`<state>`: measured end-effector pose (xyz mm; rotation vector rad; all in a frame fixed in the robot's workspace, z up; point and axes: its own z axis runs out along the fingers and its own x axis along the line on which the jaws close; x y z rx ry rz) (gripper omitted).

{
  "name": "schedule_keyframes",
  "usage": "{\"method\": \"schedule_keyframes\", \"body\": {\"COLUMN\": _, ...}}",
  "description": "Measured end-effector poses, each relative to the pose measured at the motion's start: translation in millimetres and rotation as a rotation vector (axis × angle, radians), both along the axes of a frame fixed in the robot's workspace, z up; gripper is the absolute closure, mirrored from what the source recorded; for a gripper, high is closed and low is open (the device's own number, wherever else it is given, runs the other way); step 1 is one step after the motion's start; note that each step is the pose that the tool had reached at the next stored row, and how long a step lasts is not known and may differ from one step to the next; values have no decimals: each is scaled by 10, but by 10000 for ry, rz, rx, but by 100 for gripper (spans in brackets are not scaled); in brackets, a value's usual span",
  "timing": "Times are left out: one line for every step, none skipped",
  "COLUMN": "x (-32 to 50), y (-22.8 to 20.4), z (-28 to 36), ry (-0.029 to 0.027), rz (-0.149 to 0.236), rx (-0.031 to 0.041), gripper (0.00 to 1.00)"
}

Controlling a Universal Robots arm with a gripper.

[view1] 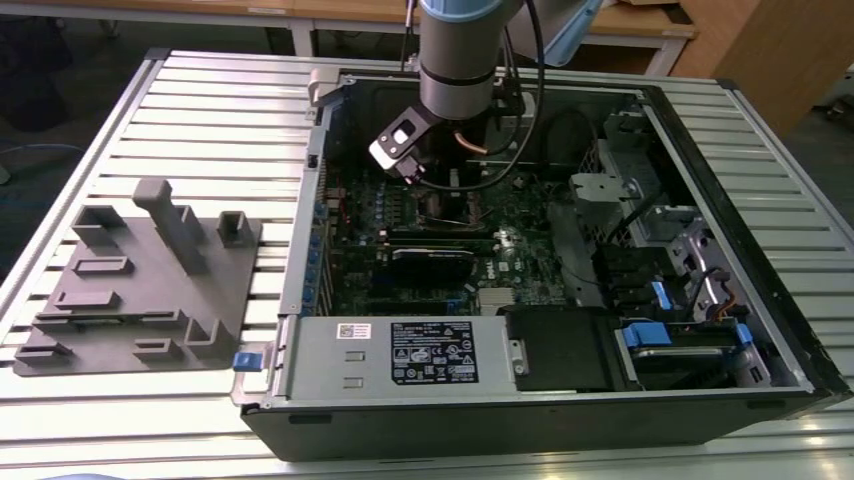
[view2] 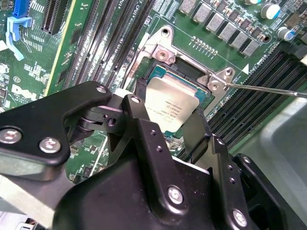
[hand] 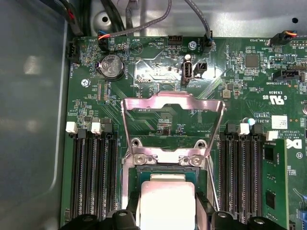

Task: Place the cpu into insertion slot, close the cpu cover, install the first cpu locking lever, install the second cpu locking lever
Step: 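Place the cpu into insertion slot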

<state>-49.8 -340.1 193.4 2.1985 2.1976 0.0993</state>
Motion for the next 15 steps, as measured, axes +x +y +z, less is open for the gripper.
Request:
{"method": "schedule_keyframes", "body": {"x": 1, "y": 0, "z": 0, "ry": 0, "rz": 1, "rx": 1, "gripper": 46}}
{"method": "schedule_keyframes", "body": {"x": 1, "y": 0, "z": 0, "ry": -1, "rz": 1, "rx": 0, "gripper": 46}}
{"method": "schedule_keyframes", "body": {"x": 1, "y": 0, "z": 0, "ry": 0, "rz": 1, "rx": 0, "gripper": 46}}
{"method": "schedule_keyframes", "body": {"x": 1, "y": 0, "z": 0, "ry": 0, "rz": 2, "rx": 0, "gripper": 46}}
{"method": "schedule_keyframes", "body": {"x": 1, "y": 1, "z": 4, "ry": 0, "rz": 2, "rx": 0, "gripper": 46}}
{"method": "schedule_keyframes", "body": {"x": 1, "y": 1, "z": 10, "ry": 0, "rz": 2, "rx": 1, "gripper": 46}}
{"method": "schedule_keyframes", "body": {"x": 1, "y": 1, "z": 16, "ry": 0, "rz": 2, "rx": 1, "gripper": 46}}
{"method": "schedule_keyframes", "body": {"x": 1, "y": 1, "z": 21, "ry": 1, "rz": 2, "rx": 0, "gripper": 46}}
{"method": "schedule_keyframes", "body": {"x": 1, "y": 1, "z": 21, "ry": -1, "rz": 2, "rx": 1, "gripper": 46}}
{"method": "schedule_keyframes", "body": {"x": 1, "y": 0, "z": 21, "ry": -18, "rz": 1, "rx": 1, "gripper": 46}}
{"method": "schedule_keyframes", "body": {"x": -1, "y": 0, "z": 21, "ry": -87, "rz": 2, "rx": -1, "gripper": 46}}
{"method": "schedule_keyframes", "body": {"x": -1, "y": 0, "z": 20, "ry": -170, "rz": 2, "rx": 0, "gripper": 46}}
{"method": "schedule_keyframes", "body": {"x": 0, "y": 1, "z": 19, "ry": -218, "rz": 2, "rx": 2, "gripper": 46}}
{"method": "schedule_keyframes", "body": {"x": 0, "y": 1, "z": 19, "ry": -230, "rz": 2, "rx": 2, "gripper": 46}}
{"method": "schedule_keyframes", "body": {"x": 0, "y": 1, "z": 19, "ry": -233, "rz": 3, "rx": 2, "gripper": 46}}
